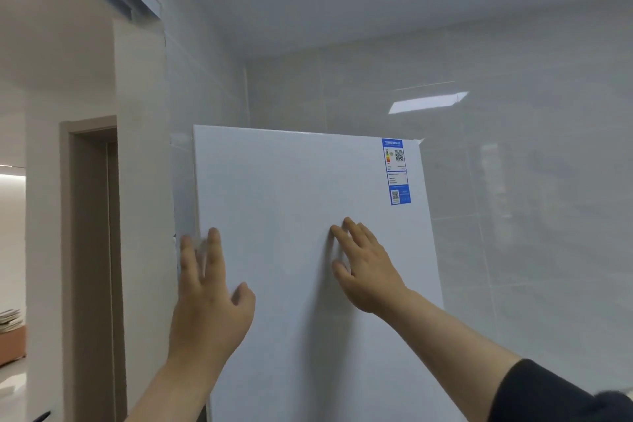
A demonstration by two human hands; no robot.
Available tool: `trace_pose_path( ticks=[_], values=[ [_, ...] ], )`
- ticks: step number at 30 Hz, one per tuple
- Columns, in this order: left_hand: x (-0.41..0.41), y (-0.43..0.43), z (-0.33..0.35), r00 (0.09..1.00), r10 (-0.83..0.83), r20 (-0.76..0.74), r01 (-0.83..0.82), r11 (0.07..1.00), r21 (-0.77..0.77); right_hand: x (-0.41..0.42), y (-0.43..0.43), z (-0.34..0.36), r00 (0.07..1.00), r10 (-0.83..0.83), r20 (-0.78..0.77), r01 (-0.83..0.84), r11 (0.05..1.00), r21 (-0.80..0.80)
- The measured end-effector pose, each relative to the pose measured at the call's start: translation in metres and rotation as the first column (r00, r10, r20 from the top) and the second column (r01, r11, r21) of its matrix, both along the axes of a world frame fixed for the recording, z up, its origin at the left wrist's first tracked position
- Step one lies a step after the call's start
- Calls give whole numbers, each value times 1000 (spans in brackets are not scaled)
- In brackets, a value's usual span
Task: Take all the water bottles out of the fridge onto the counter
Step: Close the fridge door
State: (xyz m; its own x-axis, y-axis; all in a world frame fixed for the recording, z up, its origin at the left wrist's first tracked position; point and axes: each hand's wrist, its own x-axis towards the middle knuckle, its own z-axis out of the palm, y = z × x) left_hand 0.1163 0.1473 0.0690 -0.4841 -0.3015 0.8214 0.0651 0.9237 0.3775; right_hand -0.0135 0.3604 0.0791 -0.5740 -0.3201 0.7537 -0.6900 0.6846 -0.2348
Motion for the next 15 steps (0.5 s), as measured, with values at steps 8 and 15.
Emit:
trace_pose_path(
  ticks=[8, 15],
  values=[
    [-74, -30, -1, 957, 289, 24, -256, 881, -399, -69, -2, -5, 987, -99, -128, 113, 988, 106],
    [-127, -69, 3, 950, 284, 129, -214, 894, -393, -101, -11, -3, 968, -175, -179, 214, 950, 226]
  ],
)
